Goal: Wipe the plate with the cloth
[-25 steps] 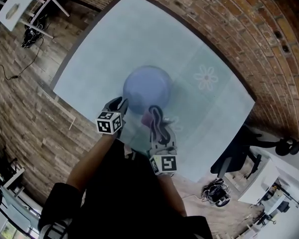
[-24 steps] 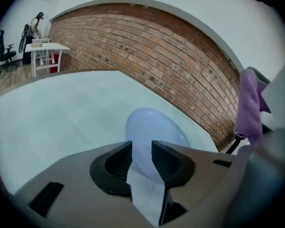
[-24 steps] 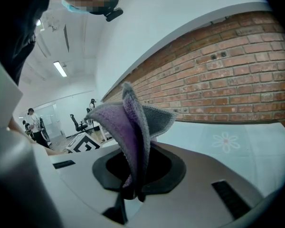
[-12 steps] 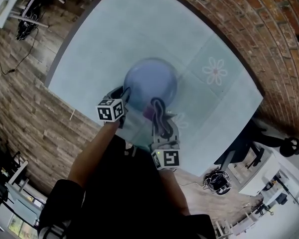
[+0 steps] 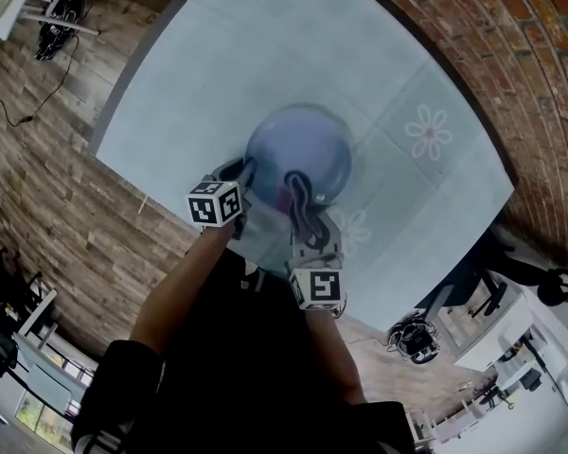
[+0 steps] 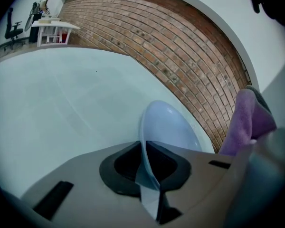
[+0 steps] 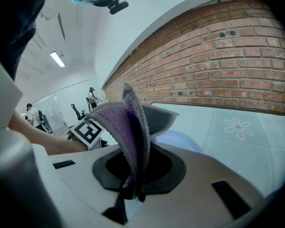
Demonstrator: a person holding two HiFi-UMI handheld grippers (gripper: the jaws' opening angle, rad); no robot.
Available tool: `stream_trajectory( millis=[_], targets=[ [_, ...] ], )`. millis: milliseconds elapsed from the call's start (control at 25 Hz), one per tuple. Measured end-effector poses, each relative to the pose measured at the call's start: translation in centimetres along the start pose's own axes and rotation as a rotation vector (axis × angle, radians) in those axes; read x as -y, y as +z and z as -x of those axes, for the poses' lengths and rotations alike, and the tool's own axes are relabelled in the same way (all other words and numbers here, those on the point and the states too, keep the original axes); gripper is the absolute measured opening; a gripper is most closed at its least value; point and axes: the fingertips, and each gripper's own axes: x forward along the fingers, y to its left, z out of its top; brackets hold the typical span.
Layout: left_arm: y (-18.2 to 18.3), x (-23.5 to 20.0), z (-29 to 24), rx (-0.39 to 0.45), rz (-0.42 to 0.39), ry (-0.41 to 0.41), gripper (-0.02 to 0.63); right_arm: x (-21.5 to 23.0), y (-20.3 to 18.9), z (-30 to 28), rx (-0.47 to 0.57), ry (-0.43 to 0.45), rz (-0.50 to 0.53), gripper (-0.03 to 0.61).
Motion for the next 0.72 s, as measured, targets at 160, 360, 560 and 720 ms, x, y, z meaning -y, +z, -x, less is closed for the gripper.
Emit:
stream_trajectory(
  millis=[160,360,560,720],
  targets=[
    [-0.1,-0.5,0.5,-0.018,0.006,-0.009,0.049,-0.6,-1.9,-1.4,-0.104,0.04,0.074,0.06],
    [-0.1,-0.7,0.5,-0.041,0.009,-0.029,0.047,-1.1,-6.4,-3.8,-0.312,0.096,0.232,0.06],
    [0.1,-0.7,0.4,-0.056,-0.016,-0.033,0.046,-0.7,-8.6,-5.9,-0.451,0.092,0.406,0.06],
    [0.1,-0.6,0.3,-0.066,-0.018,-0.036,0.046,-0.8,-10.8,-7.1,-0.554,0.133,0.507,0.06]
  ],
)
